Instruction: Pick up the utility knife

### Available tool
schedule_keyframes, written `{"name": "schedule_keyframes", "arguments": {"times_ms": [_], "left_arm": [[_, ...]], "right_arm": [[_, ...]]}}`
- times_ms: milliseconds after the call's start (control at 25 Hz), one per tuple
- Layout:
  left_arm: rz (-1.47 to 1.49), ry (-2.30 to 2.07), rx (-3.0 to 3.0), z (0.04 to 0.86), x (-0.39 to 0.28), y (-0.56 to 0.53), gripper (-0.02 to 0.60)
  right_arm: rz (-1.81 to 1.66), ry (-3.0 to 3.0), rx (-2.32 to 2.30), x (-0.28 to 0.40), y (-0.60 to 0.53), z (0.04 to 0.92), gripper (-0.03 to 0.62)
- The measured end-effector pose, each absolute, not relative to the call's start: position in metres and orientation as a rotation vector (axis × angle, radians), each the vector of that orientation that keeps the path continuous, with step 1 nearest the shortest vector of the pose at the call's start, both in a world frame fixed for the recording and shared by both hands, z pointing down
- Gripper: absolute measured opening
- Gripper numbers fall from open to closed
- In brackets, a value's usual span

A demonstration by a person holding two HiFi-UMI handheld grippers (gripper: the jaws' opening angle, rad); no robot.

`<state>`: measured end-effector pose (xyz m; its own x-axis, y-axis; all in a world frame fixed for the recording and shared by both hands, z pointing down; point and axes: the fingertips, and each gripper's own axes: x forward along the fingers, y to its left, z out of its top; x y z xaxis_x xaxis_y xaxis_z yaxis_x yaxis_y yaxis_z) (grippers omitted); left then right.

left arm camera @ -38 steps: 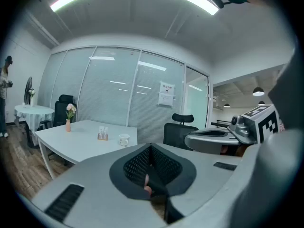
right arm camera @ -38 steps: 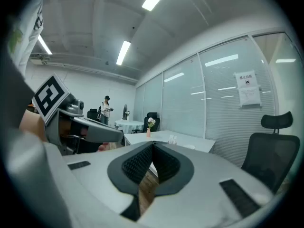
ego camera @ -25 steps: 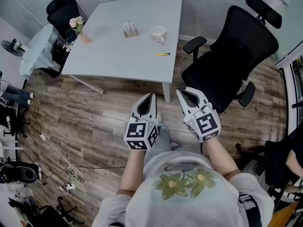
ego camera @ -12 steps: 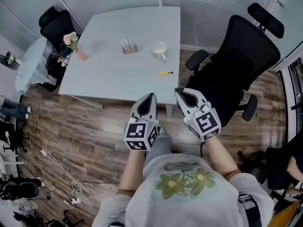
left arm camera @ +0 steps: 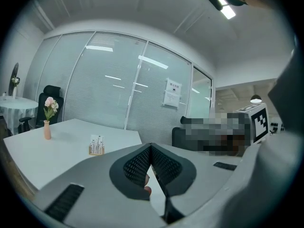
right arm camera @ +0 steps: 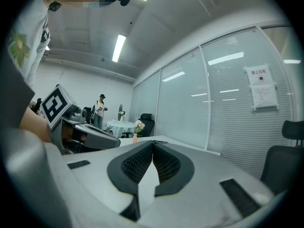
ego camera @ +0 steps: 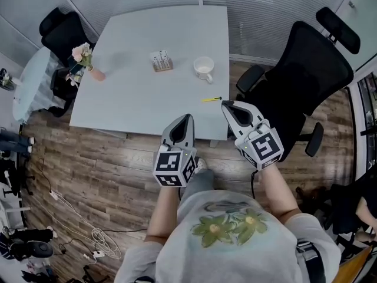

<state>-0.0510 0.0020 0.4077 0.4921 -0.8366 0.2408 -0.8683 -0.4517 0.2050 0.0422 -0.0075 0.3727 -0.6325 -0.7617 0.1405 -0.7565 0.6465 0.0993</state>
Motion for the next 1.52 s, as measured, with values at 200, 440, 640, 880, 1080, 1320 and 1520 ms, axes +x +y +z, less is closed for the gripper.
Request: {"name": "schedule_keyframes", "arguments": {"times_ms": [200, 440, 640, 880, 1080, 1320, 1520], "left_arm": [[0.141, -1.415, 2.439, 0.413, -0.066, -0.022, 0.002], [0.142, -1.379, 2.456, 0.417, -0.079, -0.052, 0.002], [0.143, -1.374, 2.452, 0.421, -0.100, -0.076, 0.002], [0.150, -1.354, 2.428, 0.433, -0.107, -0.092, 0.002], [0.176, -1.334, 2.402, 0.444, -0.108, -0.095, 0.002], [0.186, -1.338, 2.354, 0.458, -0.105, -0.098, 0.002], [0.214, -1.349, 2.322, 0.465, -0.103, -0.102, 0.002]], "right_arm": [[-0.021, -2.679, 1.276, 0.035, -0.033, 0.375, 0.010], [0.037, -2.688, 1.241, 0.025, -0.058, 0.385, 0.107], [0.040, -2.663, 1.186, 0.010, -0.072, 0.395, 0.164], [0.059, -2.601, 1.129, 0.009, -0.086, 0.416, 0.167], [0.098, -2.555, 1.063, 0.008, -0.094, 0.439, 0.167], [0.125, -2.528, 0.975, 0.013, -0.102, 0.467, 0.167], [0.138, -2.508, 0.873, 0.016, -0.111, 0.484, 0.167]]}}
